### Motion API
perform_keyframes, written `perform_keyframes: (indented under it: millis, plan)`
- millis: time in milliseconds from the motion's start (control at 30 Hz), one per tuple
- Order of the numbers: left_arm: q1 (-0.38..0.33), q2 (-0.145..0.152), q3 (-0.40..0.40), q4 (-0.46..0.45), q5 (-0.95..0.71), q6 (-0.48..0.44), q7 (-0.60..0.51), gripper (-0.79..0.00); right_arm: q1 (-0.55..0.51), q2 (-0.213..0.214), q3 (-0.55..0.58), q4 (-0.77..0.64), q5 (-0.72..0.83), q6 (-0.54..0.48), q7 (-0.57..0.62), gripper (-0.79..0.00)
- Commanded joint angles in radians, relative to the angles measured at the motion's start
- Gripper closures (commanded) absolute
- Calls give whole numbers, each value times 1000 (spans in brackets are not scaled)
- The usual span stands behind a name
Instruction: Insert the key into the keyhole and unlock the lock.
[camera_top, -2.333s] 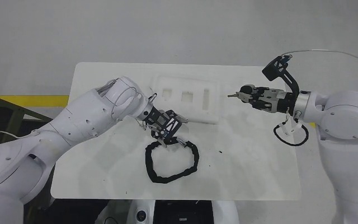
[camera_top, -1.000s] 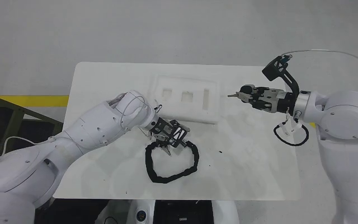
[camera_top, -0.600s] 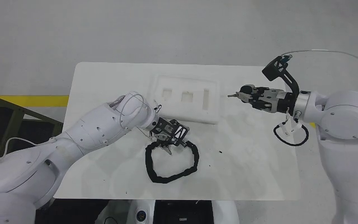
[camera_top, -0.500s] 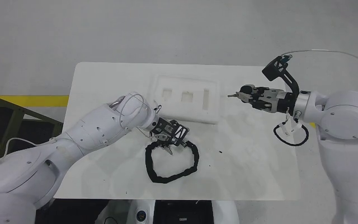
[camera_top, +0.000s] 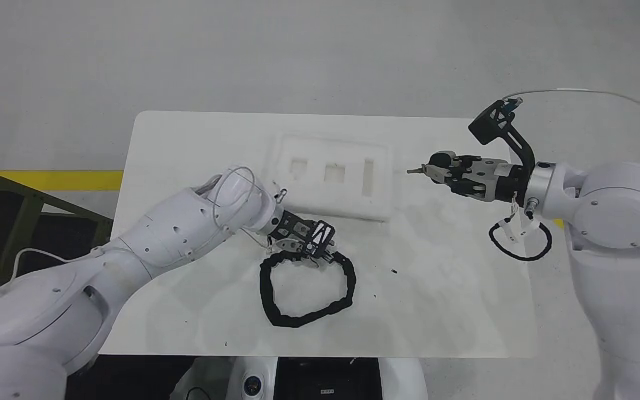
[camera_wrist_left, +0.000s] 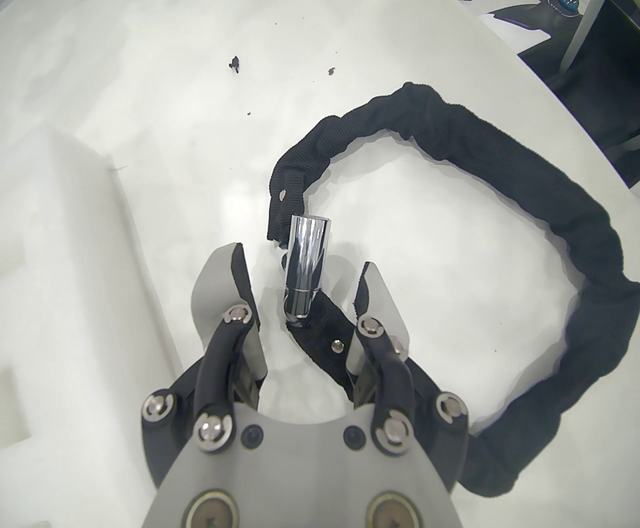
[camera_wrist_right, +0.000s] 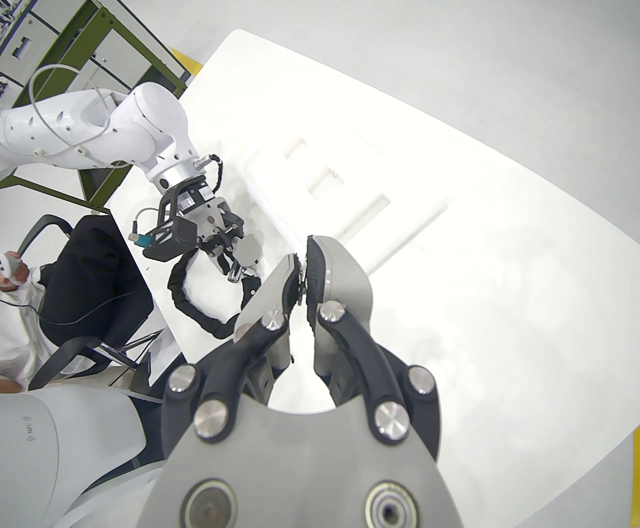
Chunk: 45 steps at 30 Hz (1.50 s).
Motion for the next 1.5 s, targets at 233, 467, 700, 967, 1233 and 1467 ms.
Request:
perform_keyframes:
  millis: [233,467,700,967,1233,1467]
  plan:
    - [6,-10,0,5,0,0,2,-369,0,0,0,0,0,0,0,0]
    - [11,-18,0,21,-12,0,-13,0,0,0,0,0,0,0,0,0]
    - [10,-21,0,45,-53,0,16,0,0,0,0,0,0,0,0,0]
    - [19,2,-48,76,-75,51,129,0,0,0,0,0,0,0,0,0]
    - [89,52,-125,71,-73,224,228,0,-3,-3,-74,0,16,7,-22,0]
    - [188,94,-200,68,-144,325,292,0,51,-14,-201,15,48,35,-11,0]
